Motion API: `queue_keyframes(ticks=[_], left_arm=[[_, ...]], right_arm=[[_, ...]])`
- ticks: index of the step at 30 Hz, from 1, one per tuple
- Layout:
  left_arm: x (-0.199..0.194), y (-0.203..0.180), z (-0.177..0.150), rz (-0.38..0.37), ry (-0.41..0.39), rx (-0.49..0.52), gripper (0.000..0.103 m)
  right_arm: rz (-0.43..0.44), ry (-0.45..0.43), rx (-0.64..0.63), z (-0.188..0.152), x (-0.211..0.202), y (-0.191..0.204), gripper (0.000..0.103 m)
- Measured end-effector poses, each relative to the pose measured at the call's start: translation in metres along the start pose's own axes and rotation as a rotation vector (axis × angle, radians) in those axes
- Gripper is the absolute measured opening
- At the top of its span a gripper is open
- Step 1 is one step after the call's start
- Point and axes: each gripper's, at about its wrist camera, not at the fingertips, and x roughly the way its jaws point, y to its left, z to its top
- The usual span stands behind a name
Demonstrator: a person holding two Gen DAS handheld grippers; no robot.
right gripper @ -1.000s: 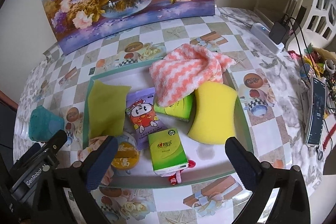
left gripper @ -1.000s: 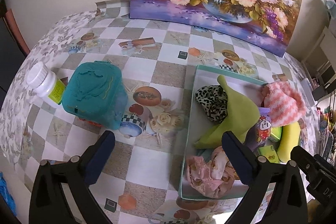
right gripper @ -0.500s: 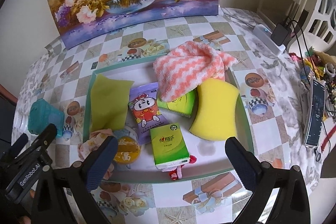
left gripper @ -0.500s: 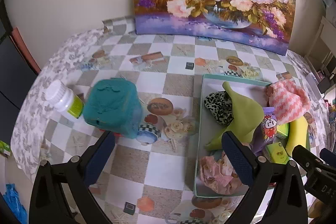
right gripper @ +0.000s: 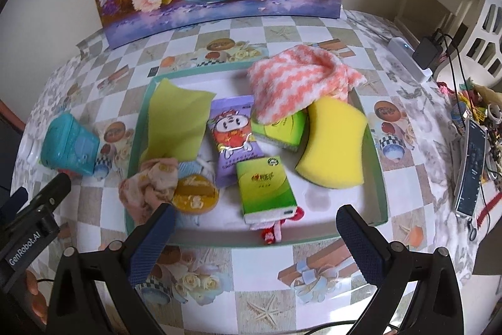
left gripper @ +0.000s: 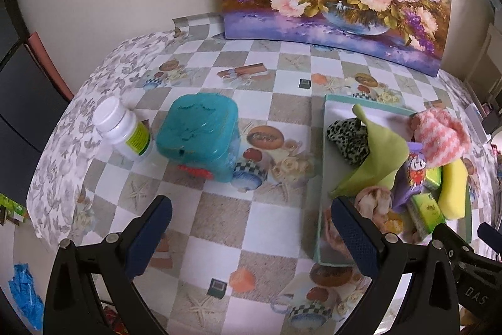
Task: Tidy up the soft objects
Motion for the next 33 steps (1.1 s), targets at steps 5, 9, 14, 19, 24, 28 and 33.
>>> queue_keyframes(ticks=[5,9,14,19,24,28,33], left_arm=[[-0.003,0.008,-0.009,-0.003,0.020,0.005,0.101],[-0.006,0.012,-0.016,-0.003,0.027,0.006,0.101],[-0.007,0.012,-0.023,-0.001,0.032,0.029,0.101],[-0.007,0.010,-0.028,0.007,0.036,0.042,0.101],[-0.006,0.011,-0.030,0.019,0.041,0.041,0.101],[-0.005,0.013,-0.030,0.019,0.045,0.029,0.101],[-0.003,0.013,-0.030,0.021,0.054,0.023,0.101]], right_arm=[[-0.006,0.006,-0.019,-0.008,0.000,0.004,0.103],[-0.016,0.010,-0.030,-0.016,0.000,0.007,0.103],[-0.020,0.013,-0.039,-0.020,0.000,0.008,0.103],[-0.015,0.010,-0.038,-0.024,-0.002,0.008,0.103],[-0.011,0.008,-0.031,-0.026,-0.003,0.006,0.103],[-0.011,0.008,-0.032,-0.026,-0.004,0.006,0.103],[-0.012,0.006,-0.033,-0.025,-0.005,0.006,0.103]])
